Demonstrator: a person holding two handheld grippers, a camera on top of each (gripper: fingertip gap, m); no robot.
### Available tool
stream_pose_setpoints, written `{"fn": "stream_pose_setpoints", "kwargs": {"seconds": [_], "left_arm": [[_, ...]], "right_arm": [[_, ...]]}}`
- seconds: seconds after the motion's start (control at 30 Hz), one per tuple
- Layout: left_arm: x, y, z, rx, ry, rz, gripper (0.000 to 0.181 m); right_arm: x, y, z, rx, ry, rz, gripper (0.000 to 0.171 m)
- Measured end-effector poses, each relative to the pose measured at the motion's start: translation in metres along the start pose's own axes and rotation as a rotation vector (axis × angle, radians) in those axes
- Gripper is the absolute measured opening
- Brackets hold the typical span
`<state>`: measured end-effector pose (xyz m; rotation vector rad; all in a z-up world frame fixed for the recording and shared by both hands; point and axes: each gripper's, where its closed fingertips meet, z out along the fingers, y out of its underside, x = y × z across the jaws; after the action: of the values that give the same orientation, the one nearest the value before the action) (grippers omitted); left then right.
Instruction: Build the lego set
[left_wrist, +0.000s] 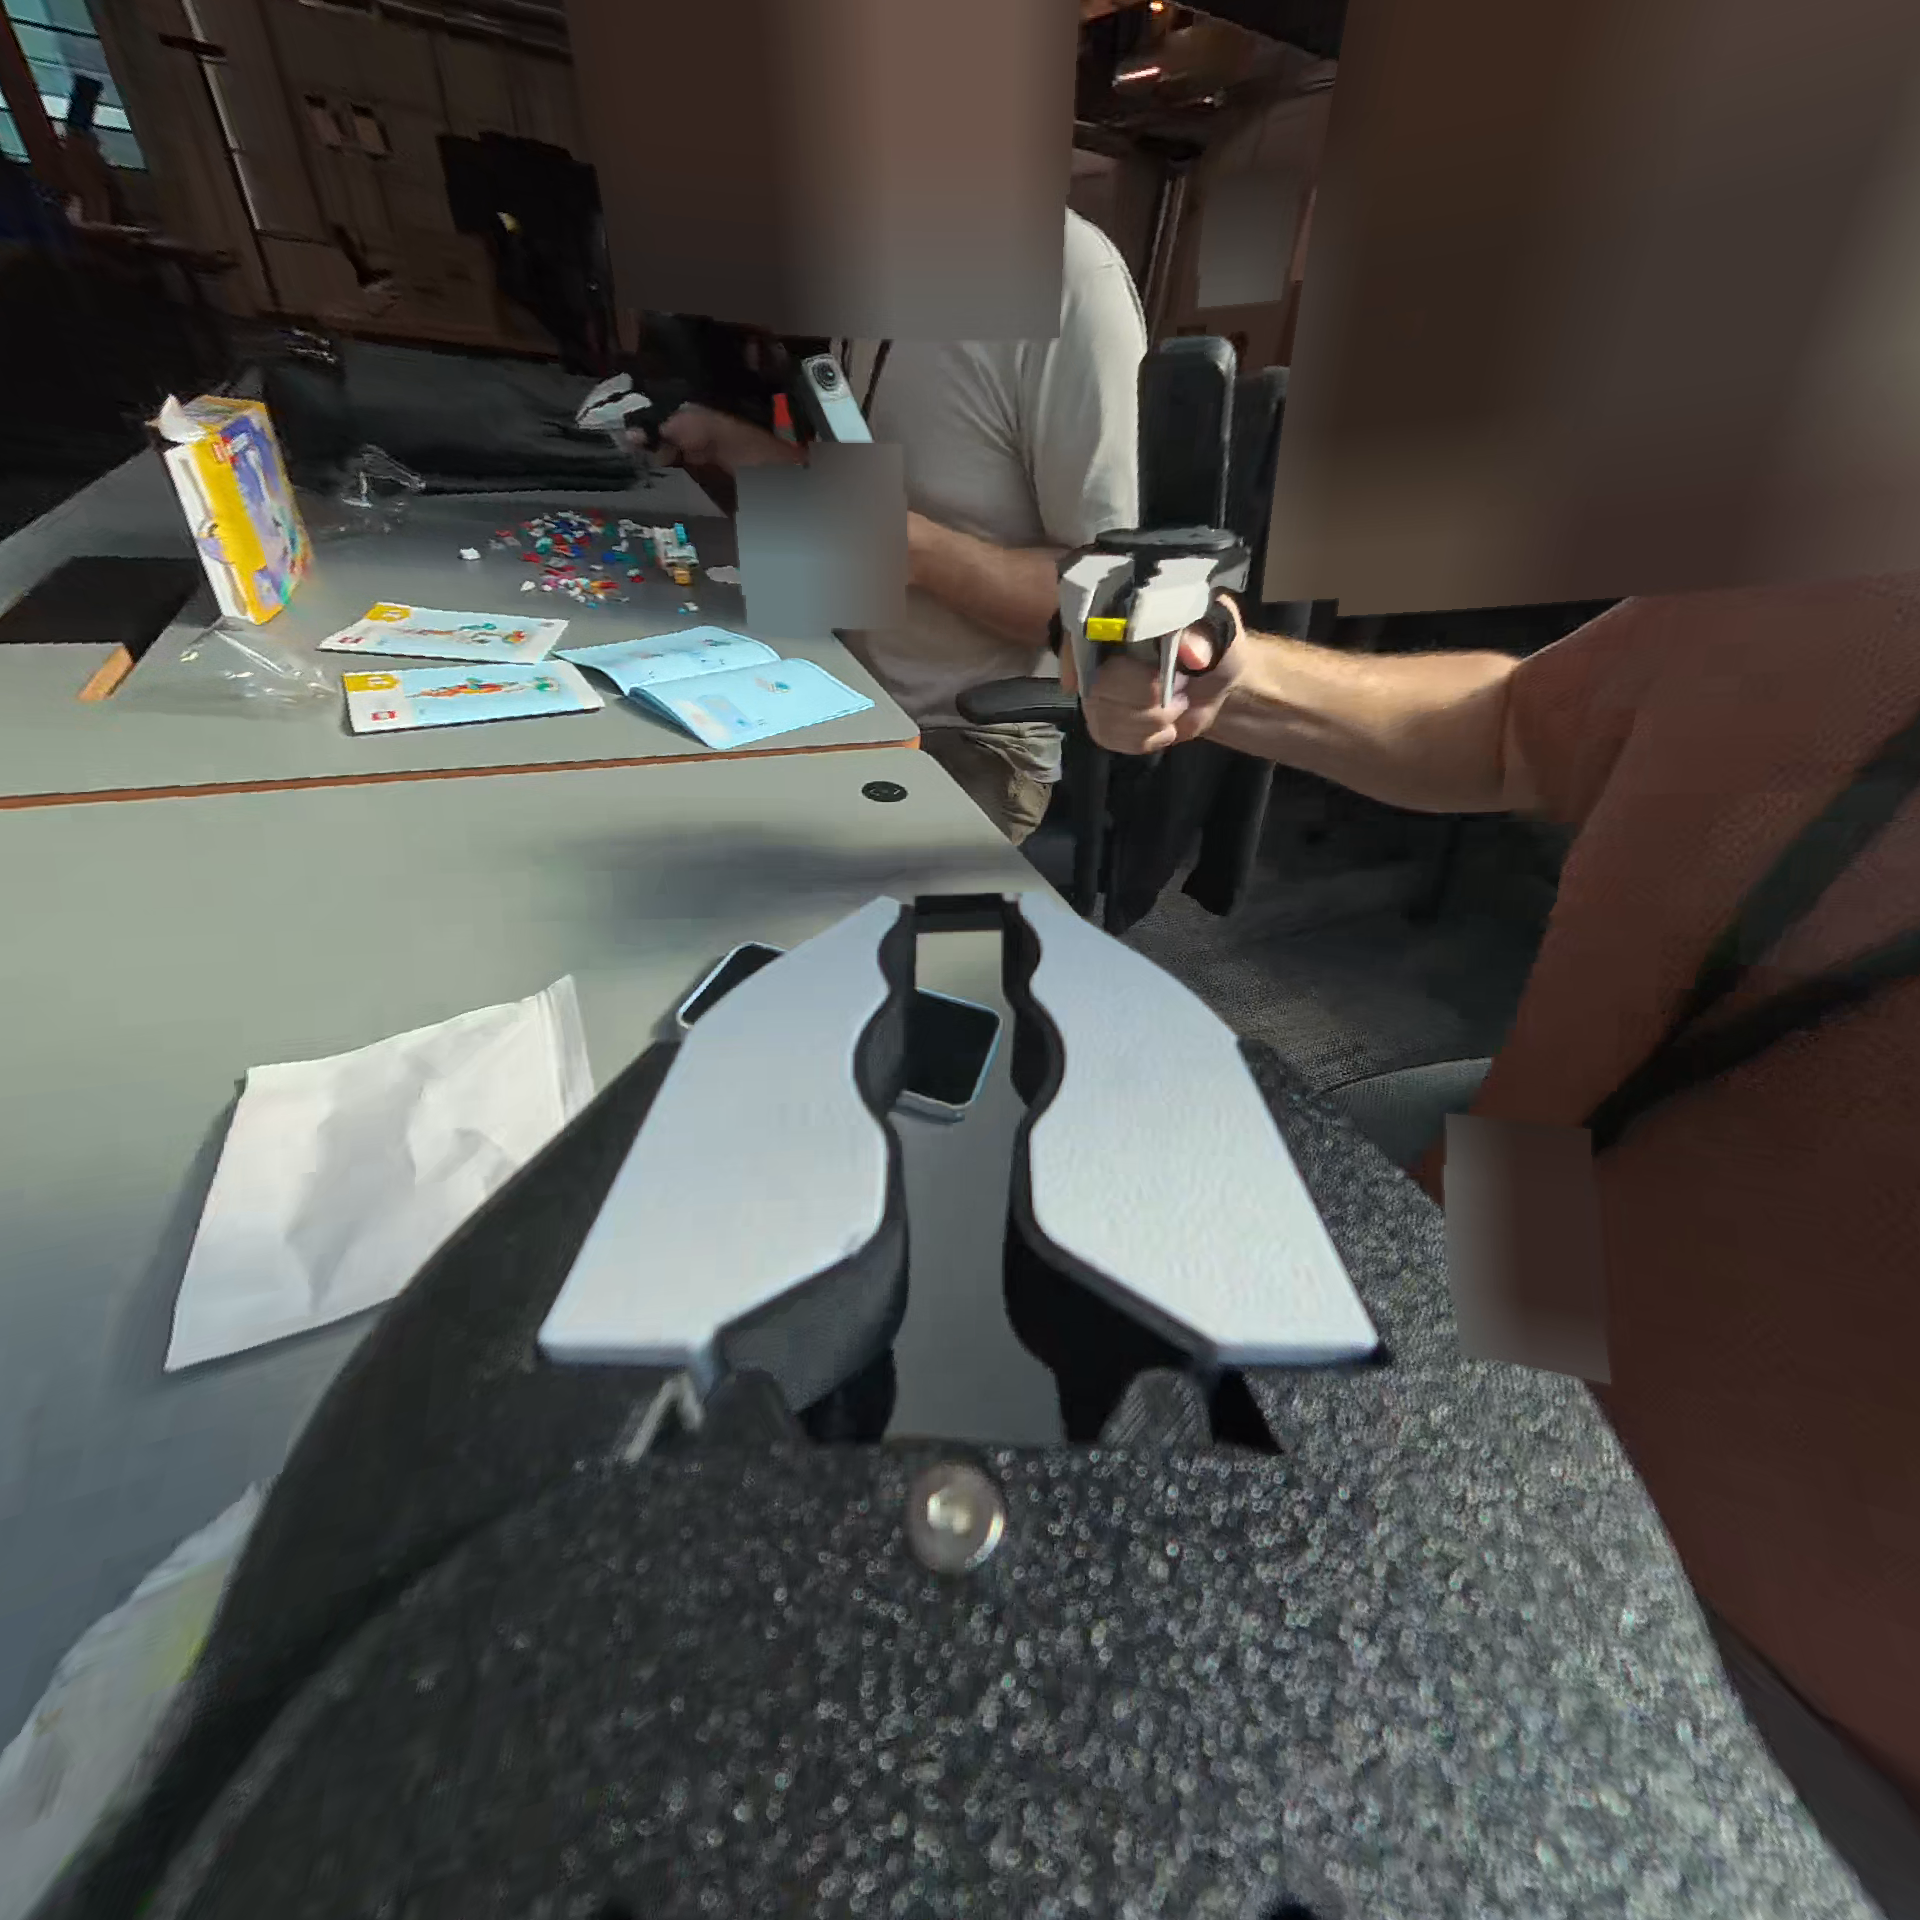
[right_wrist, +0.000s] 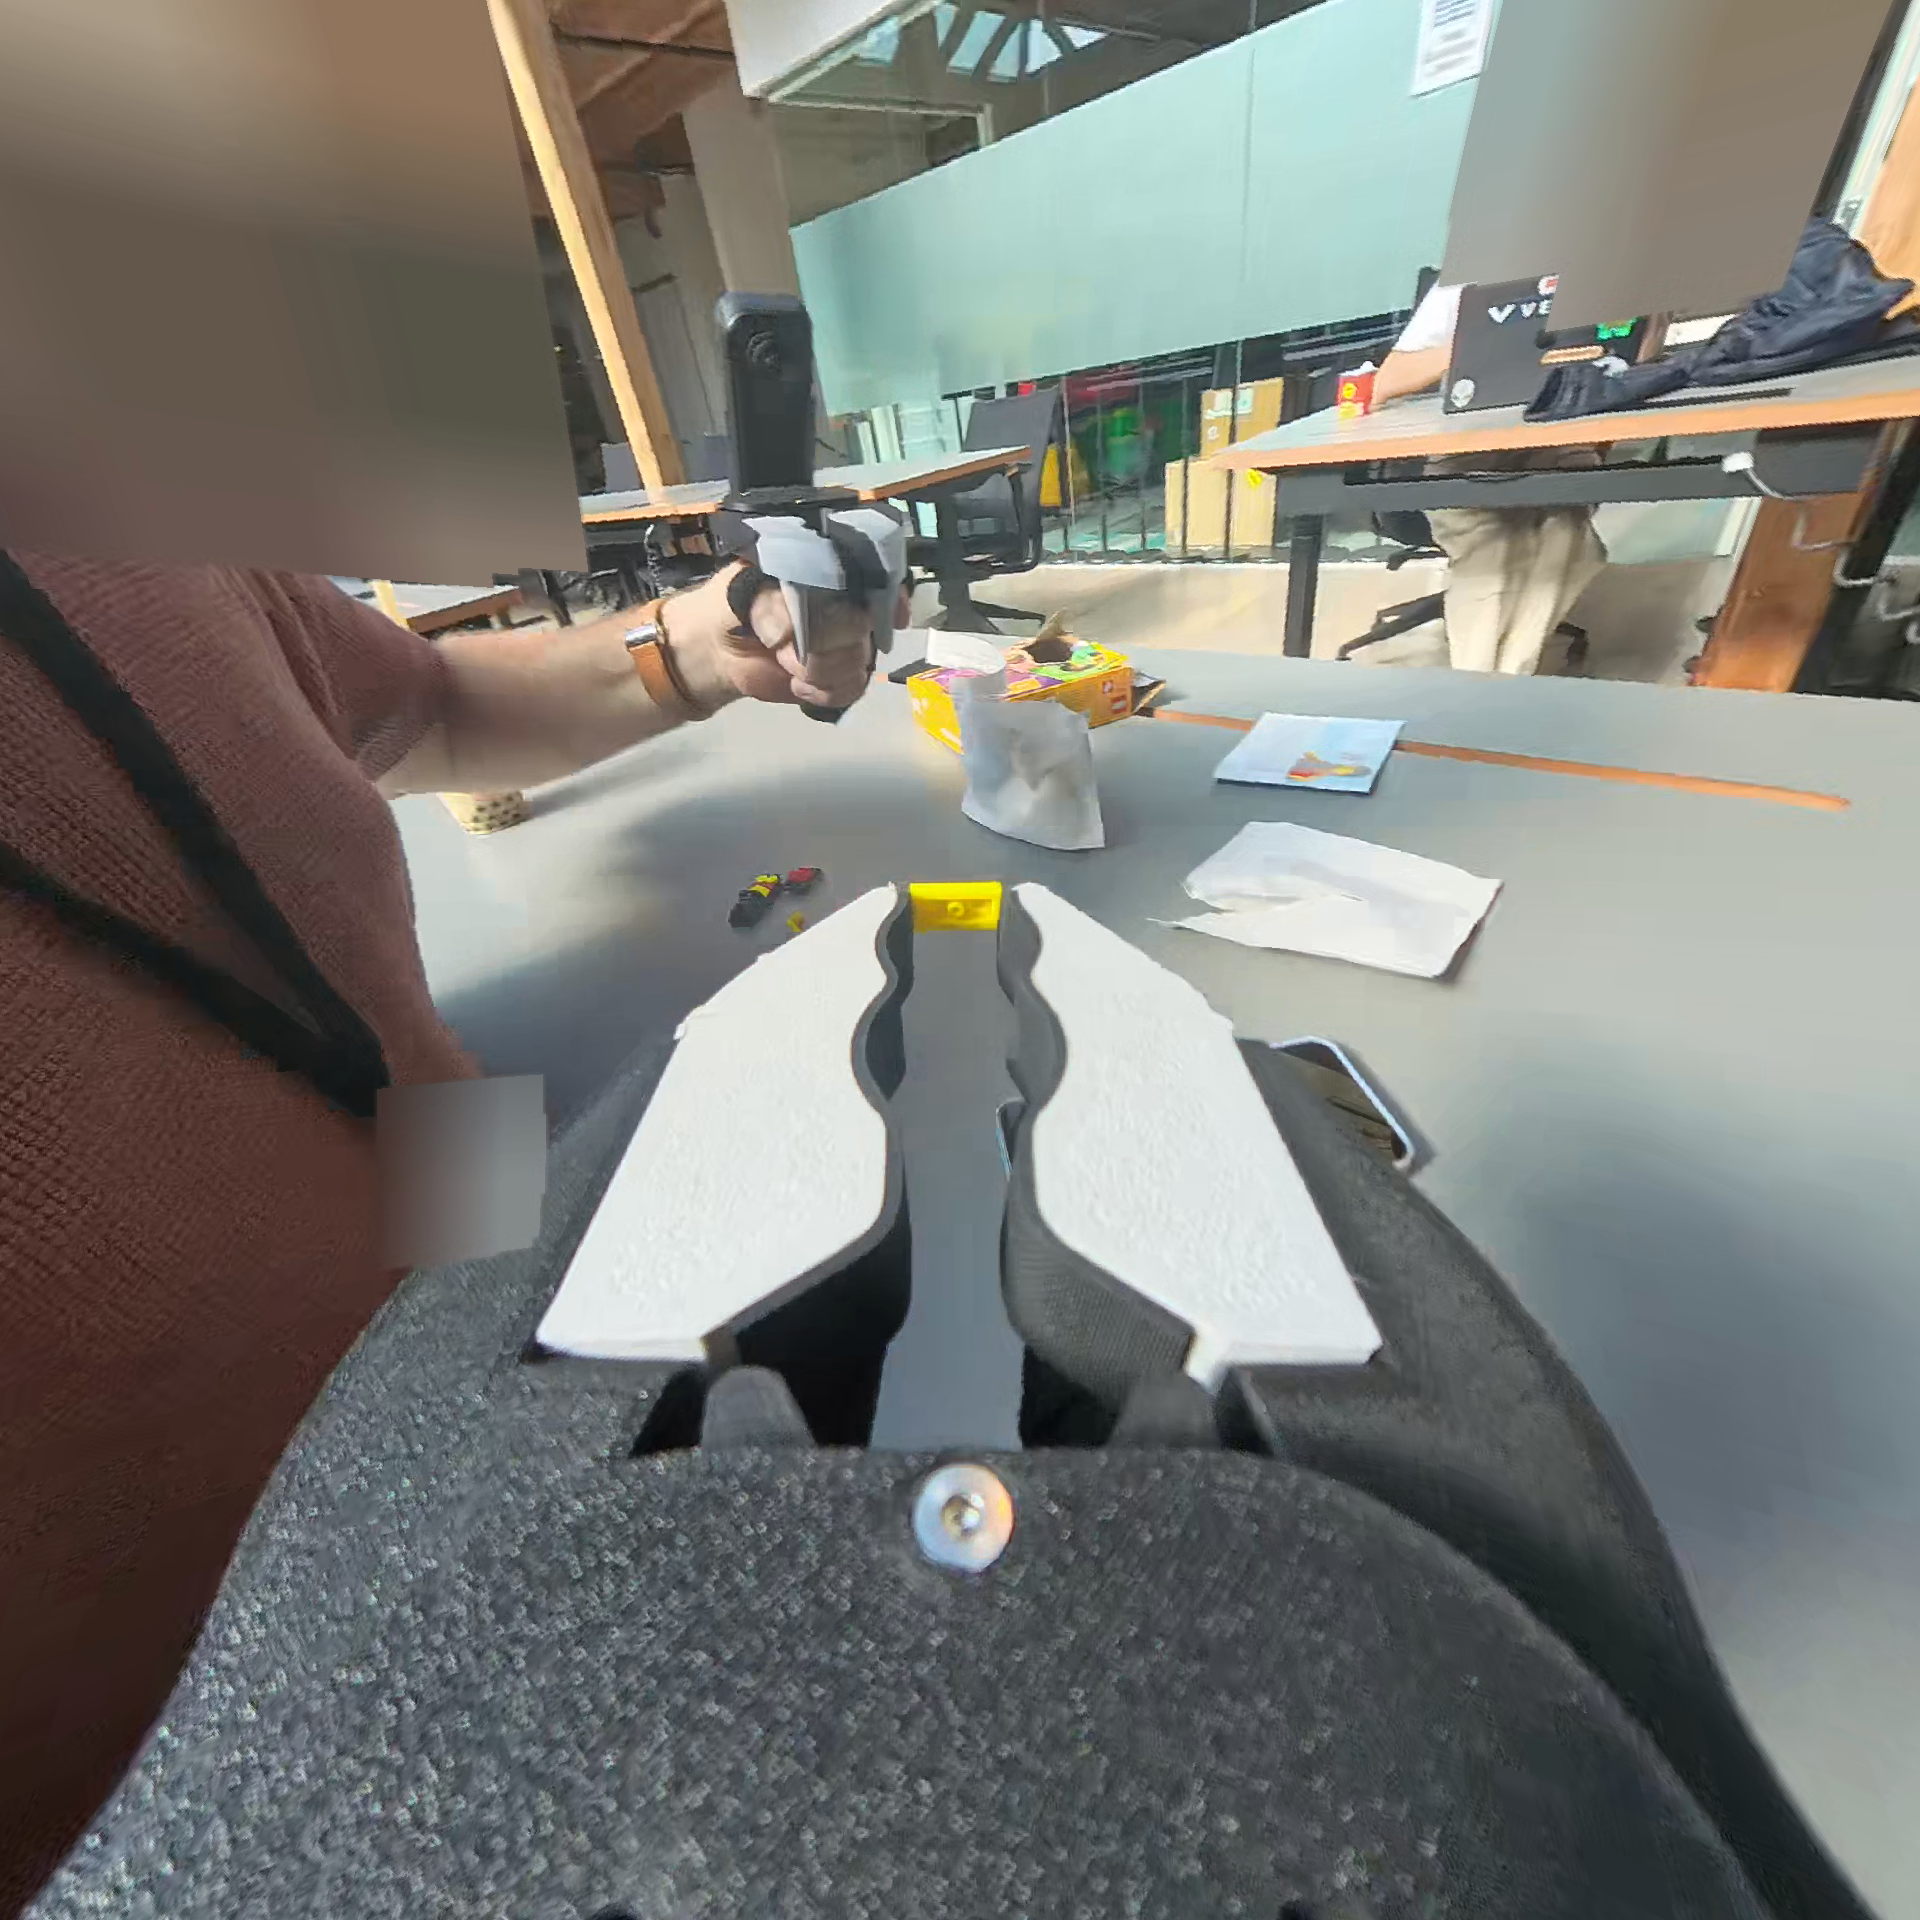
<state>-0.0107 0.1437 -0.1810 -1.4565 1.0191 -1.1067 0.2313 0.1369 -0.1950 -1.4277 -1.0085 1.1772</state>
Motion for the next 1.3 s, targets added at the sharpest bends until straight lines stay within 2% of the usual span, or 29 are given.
{"fn": "stream_pose_setpoints", "kwargs": {"seconds": [0.03, 0.07, 0.17, 0.23, 0.4, 0.53, 0.67, 0.73, 0.77, 0.83, 0.9, 0.97, 1.07, 1.17, 1.3], "left_arm": [[0.001, 0.005, -0.001, 0.013, -0.004, -0.018, 0.015], [0.008, 0.010, 0.011, 0.020, 0.028, -0.031, 0.015], [0.033, 0.021, 0.049, -0.017, 0.116, 0.016, 0.016], [0.034, 0.016, 0.043, 0.016, 0.100, -0.004, 0.016], [0.039, 0.040, 0.010, 0.081, -0.016, -0.099, 0.016], [0.035, 0.038, -0.034, 0.109, -0.245, -0.020, 0.015], [-0.003, 0.007, -0.112, -0.019, -0.595, 0.202, 0.016], [-0.024, -0.008, -0.142, -0.129, -0.735, 0.326, 0.016], [-0.034, -0.009, -0.147, -0.190, -0.752, 0.353, 0.015], [-0.058, 0.010, -0.139, -0.346, -0.695, 0.320, 0.015], [-0.082, 0.041, -0.123, -0.481, -0.606, 0.305, 0.015], [-0.103, 0.067, -0.111, -0.596, -0.549, 0.311, 0.016], [-0.121, 0.092, -0.104, -0.744, -0.482, 0.340, 0.016], [-0.126, 0.099, -0.099, -0.768, -0.428, 0.340, 0.016], [-0.127, 0.092, -0.095, -0.708, -0.403, 0.340, 0.025]], "right_arm": [[0.002, 0.005, -0.004, 0.006, 0.014, 0.020, 0.015], [-0.001, 0.010, 0.008, 0.001, -0.005, 0.018, 0.016], [-0.023, 0.016, 0.059, 0.007, -0.102, -0.036, 0.016], [-0.029, 0.018, 0.074, 0.038, -0.128, -0.017, 0.016], [-0.037, 0.032, 0.111, 0.077, -0.155, 0.034, 0.016], [-0.041, 0.032, 0.170, 0.060, -0.197, 0.031, 0.016], [-0.018, -0.001, 0.238, -0.010, -0.179, -0.100, 0.016], [-0.004, -0.008, 0.280, -0.107, -0.161, -0.188, 0.016], [0.007, -0.002, 0.301, -0.199, -0.123, -0.269, 0.016], [0.026, 0.018, 0.336, -0.374, -0.101, -0.346, 0.015], [0.029, 0.035, 0.364, -0.446, -0.166, -0.326, 0.015], [0.034, 0.053, 0.376, -0.541, -0.185, -0.347, 0.015], [0.042, 0.067, 0.381, -0.594, -0.167, -0.381, 0.015], [0.047, 0.071, 0.379, -0.614, -0.164, -0.375, 0.015], [0.051, 0.075, 0.378, -0.645, -0.174, -0.379, 0.023]]}}
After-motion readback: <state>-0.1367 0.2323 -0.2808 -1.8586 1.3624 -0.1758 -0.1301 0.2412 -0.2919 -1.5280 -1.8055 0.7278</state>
